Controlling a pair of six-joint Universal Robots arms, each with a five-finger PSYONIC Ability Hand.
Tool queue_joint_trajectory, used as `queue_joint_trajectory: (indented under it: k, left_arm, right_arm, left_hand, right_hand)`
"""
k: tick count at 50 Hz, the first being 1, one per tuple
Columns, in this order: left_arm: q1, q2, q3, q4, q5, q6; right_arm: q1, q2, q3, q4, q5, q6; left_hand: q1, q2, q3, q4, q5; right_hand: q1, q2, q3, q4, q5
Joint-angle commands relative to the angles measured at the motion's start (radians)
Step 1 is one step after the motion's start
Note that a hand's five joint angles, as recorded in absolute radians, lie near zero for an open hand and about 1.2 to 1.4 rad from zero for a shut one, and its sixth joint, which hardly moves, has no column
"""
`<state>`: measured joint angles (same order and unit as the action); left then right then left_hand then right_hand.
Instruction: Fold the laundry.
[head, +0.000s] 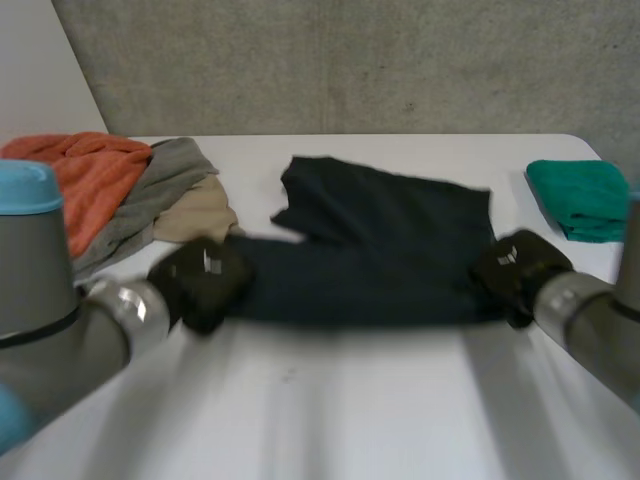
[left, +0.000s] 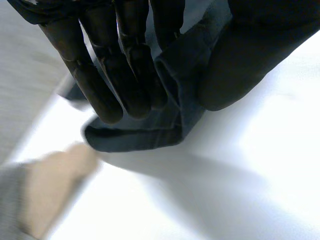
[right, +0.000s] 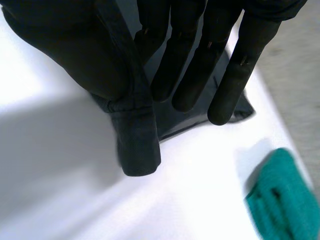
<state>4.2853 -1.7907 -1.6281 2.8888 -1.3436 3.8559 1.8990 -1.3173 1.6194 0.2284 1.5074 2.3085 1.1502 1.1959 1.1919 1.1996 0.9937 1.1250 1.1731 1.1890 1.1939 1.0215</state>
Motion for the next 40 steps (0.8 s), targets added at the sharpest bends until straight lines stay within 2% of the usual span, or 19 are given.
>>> queue_joint_trajectory:
  k: [1, 10, 19, 23, 30, 37, 38, 40]
  left_arm:
    - [-0.119, 0.106, -0.024, -0.362, -0.020, 0.119]
    - [-0.133, -0.068, 0.189, -0.195, -0.120, 0.047]
    - [-0.143, -0.387, 0.609, 0.085, -0.149, -0.025]
    - [-0.153, -0.531, 0.813, 0.147, -0.158, -0.022]
    - [-0.154, -0.824, 1.213, 0.141, -0.215, -0.009]
    - [-0.145, -1.038, 1.499, 0.116, -0.239, -0.013]
    - [-0.147, -1.071, 1.543, 0.116, -0.236, -0.024]
    - [-0.151, -1.098, 1.568, 0.113, -0.233, -0.036]
  right_arm:
    - [-0.040, -0.122, 0.097, 0.183, -0.102, -0.210]
    - [-0.035, -0.014, 0.027, 0.028, -0.033, -0.084]
    - [-0.037, 0.165, -0.139, -0.266, 0.094, 0.067]
    - [-0.032, 0.240, -0.200, -0.378, 0.103, 0.092]
    - [-0.028, 0.409, -0.347, -0.559, 0.128, 0.072]
    - [-0.032, 0.575, -0.472, -0.684, 0.146, 0.016]
    - [-0.034, 0.611, -0.499, -0.710, 0.145, 0.009]
    - [-0.035, 0.644, -0.519, -0.736, 0.145, 0.009]
  left_hand:
    - [0.246, 0.200, 0.204, 0.197, 0.228]
    - [0.246, 0.200, 0.204, 0.197, 0.228]
    - [0.246, 0.200, 0.204, 0.197, 0.228]
    - [0.246, 0.200, 0.204, 0.197, 0.228]
    - [0.246, 0.200, 0.204, 0.197, 0.228]
    - [0.246, 0.200, 0.204, 0.197, 0.228]
    - [0.075, 0.029, 0.033, 0.026, 0.057]
    - [-0.493, -0.539, -0.535, -0.543, -0.511]
  right_hand:
    - [0.271, 0.223, 0.207, 0.202, 0.200]
    - [0.271, 0.223, 0.207, 0.202, 0.200]
    - [0.271, 0.223, 0.207, 0.202, 0.200]
    - [0.271, 0.223, 0.207, 0.202, 0.200]
    - [0.271, 0.223, 0.207, 0.202, 0.200]
    - [0.271, 0.223, 0.207, 0.202, 0.200]
    - [0.152, 0.104, 0.088, 0.083, 0.081]
    - [-0.530, -0.578, -0.594, -0.599, -0.601]
